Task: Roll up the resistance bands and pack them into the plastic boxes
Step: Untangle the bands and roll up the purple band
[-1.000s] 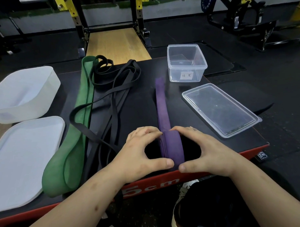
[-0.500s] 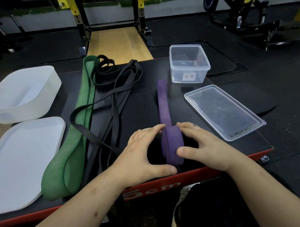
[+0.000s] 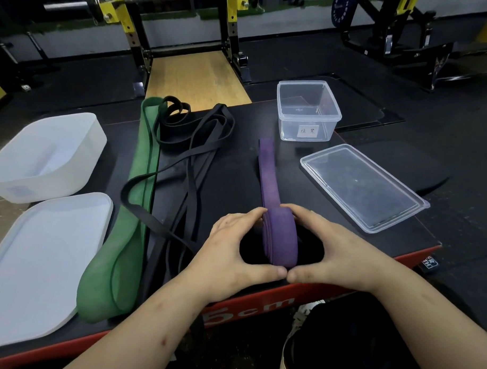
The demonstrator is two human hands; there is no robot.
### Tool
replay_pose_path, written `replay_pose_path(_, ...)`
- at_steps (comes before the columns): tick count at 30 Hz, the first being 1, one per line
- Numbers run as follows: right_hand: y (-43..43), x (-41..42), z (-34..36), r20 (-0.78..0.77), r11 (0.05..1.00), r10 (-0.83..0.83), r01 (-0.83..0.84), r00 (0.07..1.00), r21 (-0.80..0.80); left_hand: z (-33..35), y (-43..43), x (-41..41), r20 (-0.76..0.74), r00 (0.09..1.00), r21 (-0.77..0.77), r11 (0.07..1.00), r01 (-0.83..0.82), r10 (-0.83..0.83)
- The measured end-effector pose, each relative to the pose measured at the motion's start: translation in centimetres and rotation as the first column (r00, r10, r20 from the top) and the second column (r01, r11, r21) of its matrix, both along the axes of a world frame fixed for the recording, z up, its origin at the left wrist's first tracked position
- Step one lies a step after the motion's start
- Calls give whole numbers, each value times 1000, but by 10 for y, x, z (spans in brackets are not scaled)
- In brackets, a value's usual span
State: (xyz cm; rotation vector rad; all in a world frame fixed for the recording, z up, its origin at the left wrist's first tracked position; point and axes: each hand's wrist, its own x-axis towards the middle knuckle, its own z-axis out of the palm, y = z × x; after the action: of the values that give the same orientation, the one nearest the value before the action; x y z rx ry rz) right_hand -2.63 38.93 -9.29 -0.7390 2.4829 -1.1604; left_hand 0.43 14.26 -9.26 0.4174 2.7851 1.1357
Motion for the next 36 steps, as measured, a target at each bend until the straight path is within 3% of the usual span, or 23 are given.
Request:
replay_pose_path(10, -1, 11, 6, -65, 999, -9, 12, 998, 35, -1, -4, -1, -15, 996, -16, 996, 86, -86)
replay_pose_path(23, -12, -19, 11, 32, 993, -82, 79, 996, 87, 3, 1, -3, -1, 1000, 14, 1000, -7, 7)
replay_pose_path(28, -2, -10, 8, 42, 994, -103, 104, 994, -29, 10, 4, -1, 13, 1000, 24, 1000, -12, 11)
replay_pose_path(31, -2, -5, 7, 36, 998, -46, 47, 998, -33, 15, 6, 0, 19, 1000, 23, 999, -25, 25)
replay_pose_path(36, -7, 1, 14, -10, 994, -100, 99, 995, -44, 21, 4, 5, 20, 999, -13, 999, -31, 32)
